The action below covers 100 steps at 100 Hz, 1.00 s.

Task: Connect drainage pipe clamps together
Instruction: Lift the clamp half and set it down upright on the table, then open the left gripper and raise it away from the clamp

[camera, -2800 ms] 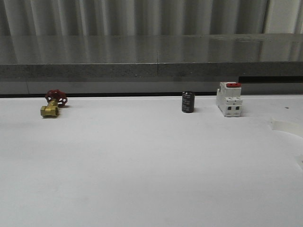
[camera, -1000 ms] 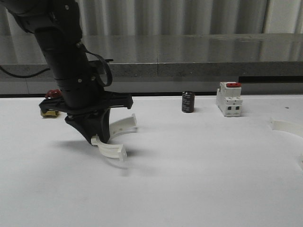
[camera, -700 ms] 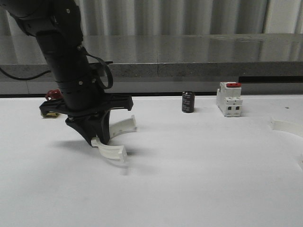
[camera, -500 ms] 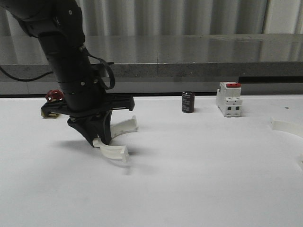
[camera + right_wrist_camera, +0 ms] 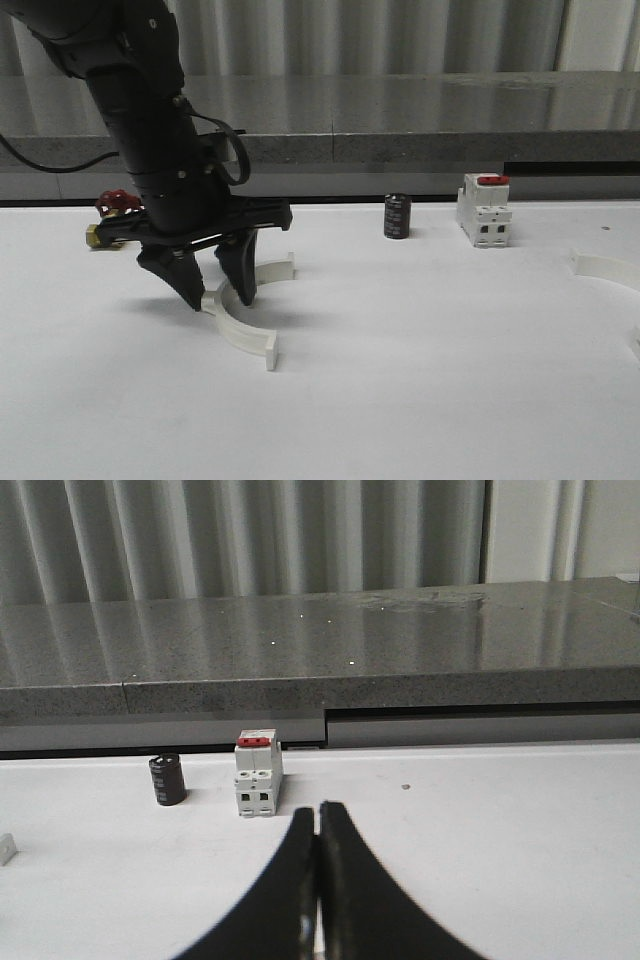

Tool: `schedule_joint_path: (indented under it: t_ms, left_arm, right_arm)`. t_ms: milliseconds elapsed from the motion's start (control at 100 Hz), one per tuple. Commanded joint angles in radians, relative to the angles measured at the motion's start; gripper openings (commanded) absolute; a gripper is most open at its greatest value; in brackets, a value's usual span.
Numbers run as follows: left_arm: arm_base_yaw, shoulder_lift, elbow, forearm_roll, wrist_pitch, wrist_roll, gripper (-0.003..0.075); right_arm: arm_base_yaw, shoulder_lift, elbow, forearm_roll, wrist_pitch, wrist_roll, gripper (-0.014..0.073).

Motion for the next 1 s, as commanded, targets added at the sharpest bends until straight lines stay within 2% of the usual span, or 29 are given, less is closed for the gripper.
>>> schedule_joint_path:
  t_ms: [0,60,110,330,680,850,990]
  left_arm:
    - [-0.003,-0.024,-0.007,0.010,0.010,-0.011,0.0544]
    - [-0.003,-0.024,-0.007,0.010,0.010,-0.011,0.0604]
    - [-0.003,-0.024,-0.007,0.010,0.010,-0.011,0.0623]
    - [-0.003,-0.073,-0.007,0.012,0.010,0.019,0.0622]
    - [0.003,-0.292,0.005,0.085,-0.031,0.051,0.0621]
    - [0.033,-0.448,0.090,0.119,-0.113,0.053,0.0621]
    - [0.102,-0.583,0.198,0.128,-0.173,0.063,0.0621]
  right_arm:
    - [-0.006,-0.018,-0.015,-0.001,-0.076,-0.010,-0.0069]
    - [-0.006,-0.018,-0.015,-0.001,-0.076,-0.010,-0.0069]
    - [-0.006,-0.018,-0.015,-0.001,-0.076,-0.010,-0.0069]
    - [-0.006,-0.018,-0.015,-0.001,-0.076,-0.010,-0.0069]
    - [-0.006,-0.018,-0.015,-0.001,-0.076,-0.010,-0.0069]
    - [-0.006,-0.018,-0.015,-0.001,-0.076,-0.010,-0.0069]
    - [-0.006,-0.018,-0.015,-0.001,-0.076,-0.010,-0.0069]
